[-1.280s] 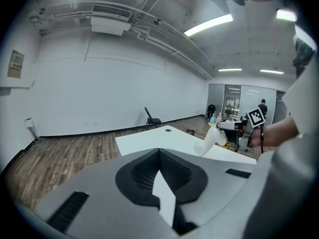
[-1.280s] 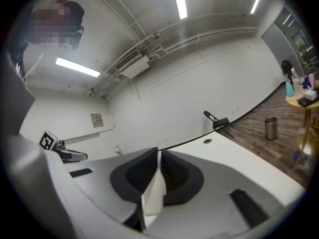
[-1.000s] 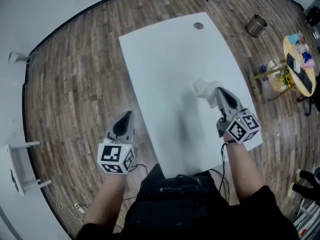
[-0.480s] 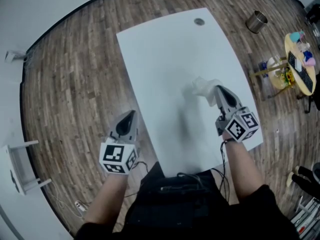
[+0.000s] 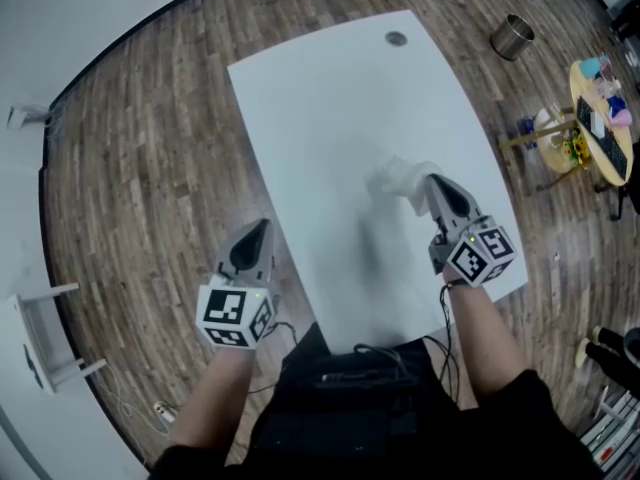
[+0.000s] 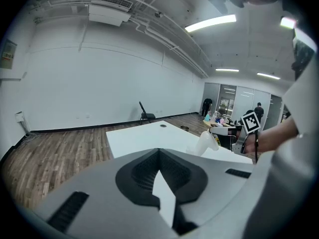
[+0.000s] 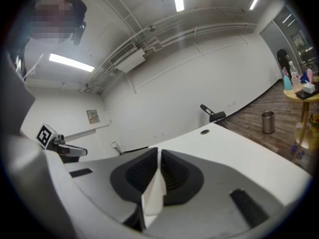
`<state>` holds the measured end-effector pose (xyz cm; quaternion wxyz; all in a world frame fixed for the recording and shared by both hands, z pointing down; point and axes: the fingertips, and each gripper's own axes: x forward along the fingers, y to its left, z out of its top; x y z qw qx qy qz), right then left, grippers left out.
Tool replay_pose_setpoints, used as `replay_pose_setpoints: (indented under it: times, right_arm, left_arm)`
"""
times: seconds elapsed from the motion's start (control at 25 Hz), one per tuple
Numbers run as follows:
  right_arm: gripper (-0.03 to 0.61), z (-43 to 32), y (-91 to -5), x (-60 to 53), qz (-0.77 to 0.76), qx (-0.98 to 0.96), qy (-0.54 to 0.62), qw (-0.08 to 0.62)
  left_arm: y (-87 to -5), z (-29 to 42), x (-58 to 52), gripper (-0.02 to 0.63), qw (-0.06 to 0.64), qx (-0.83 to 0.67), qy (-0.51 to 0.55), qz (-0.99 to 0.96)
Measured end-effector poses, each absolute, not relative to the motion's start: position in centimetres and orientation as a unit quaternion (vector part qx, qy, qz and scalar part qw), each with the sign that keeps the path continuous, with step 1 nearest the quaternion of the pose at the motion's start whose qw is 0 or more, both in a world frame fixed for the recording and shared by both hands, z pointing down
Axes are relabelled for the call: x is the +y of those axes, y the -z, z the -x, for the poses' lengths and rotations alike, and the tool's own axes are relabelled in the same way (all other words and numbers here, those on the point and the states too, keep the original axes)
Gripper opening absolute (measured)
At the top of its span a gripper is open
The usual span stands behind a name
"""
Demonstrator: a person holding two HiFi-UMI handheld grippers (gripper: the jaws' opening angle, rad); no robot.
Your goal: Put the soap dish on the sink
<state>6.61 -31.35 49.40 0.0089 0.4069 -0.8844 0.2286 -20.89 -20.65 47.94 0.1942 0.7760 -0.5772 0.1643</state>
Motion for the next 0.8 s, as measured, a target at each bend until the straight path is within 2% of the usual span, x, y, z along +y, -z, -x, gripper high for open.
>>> replay_pose_setpoints:
  times: [0.8]
  right_arm:
    - [0.025, -6.6, -50.9, -30.0, -0.41, -0.88, -0.24, 0.021]
  left_arm:
    - [-47.9, 22.0, -20.6, -0.011, 0.192, -0.582, -0.166, -0.772]
